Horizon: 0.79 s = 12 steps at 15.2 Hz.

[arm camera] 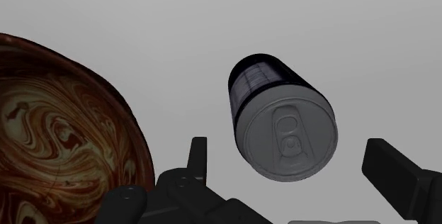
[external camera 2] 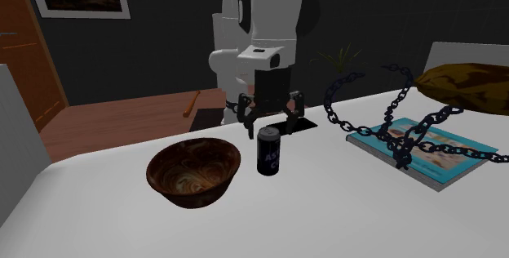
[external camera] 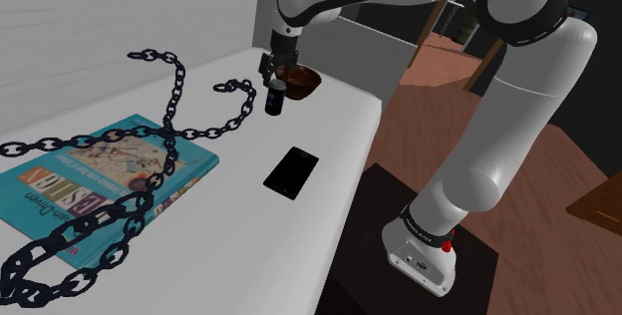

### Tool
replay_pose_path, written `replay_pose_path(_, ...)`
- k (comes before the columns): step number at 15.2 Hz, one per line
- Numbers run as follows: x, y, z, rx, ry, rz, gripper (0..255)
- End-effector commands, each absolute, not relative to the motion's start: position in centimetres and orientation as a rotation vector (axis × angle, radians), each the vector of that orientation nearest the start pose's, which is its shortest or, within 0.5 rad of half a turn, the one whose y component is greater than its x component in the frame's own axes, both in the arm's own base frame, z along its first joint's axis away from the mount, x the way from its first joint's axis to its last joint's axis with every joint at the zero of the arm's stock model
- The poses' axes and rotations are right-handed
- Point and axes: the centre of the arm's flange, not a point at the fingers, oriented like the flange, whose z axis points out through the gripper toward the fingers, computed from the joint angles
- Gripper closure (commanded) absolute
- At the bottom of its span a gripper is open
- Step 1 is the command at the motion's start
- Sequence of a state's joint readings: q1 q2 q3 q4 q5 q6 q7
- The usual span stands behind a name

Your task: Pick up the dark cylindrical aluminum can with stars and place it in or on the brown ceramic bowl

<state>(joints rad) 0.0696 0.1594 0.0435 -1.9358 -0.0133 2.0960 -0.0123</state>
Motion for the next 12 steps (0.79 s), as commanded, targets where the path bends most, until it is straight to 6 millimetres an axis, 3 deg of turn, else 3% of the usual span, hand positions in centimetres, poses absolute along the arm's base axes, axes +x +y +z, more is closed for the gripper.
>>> replay_pose_path(1,59.0,6.5,39.4,-3.139,-0.207,-0.002,0)
replay_pose_path(4,59.0,6.5,38.0,-3.139,-0.207,-0.002,0)
replay_pose_path(11,59.0,6.5,38.0,-3.139,-0.207,-0.002,0)
replay_pose_path(12,59.0,6.5,38.0,-3.139,-0.207,-0.002,255)
